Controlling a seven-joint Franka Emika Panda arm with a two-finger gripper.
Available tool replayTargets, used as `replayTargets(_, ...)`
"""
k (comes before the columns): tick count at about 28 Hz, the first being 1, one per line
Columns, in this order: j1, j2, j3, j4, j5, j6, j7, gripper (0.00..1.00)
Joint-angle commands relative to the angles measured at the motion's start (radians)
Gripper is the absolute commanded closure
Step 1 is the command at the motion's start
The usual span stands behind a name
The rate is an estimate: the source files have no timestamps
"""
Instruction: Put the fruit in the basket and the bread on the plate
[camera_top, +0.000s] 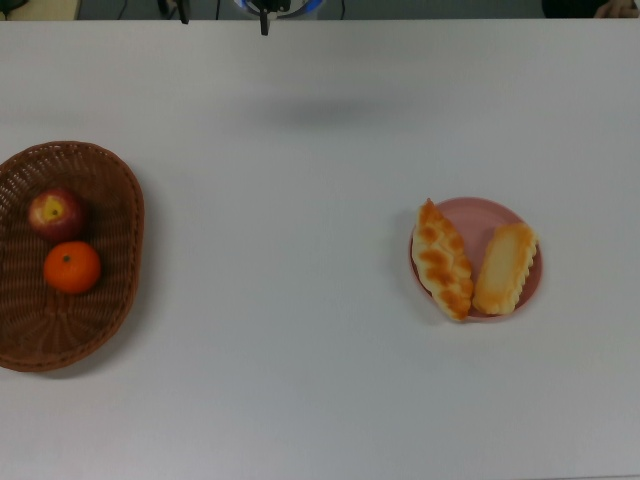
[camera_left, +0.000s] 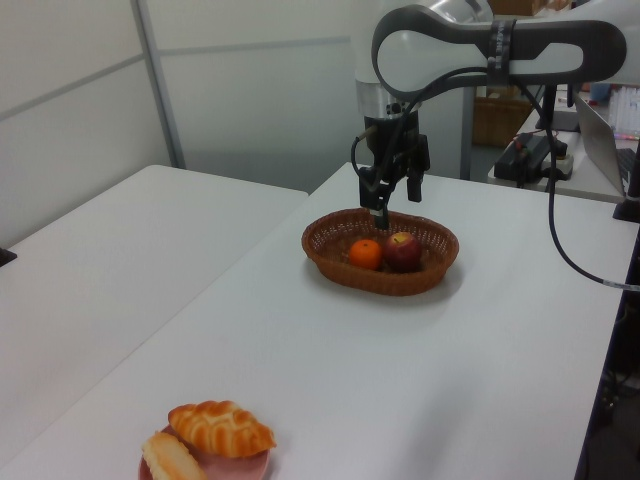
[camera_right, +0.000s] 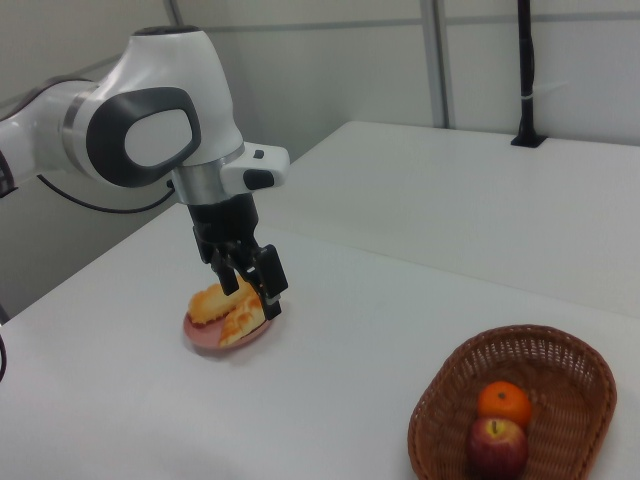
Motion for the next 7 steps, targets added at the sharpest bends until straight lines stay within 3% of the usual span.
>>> replayTargets(1,-0.004,0.014,0.009,0.001,0.022,0.041,-0.021,0.00)
replayTargets(3,-0.020,0.015,0.018,0.002,0.024,0.049,-0.022,0.00)
replayTargets(7,-0.092,0.012,0.080,0.016,0.024,0.040,-0.056,0.00)
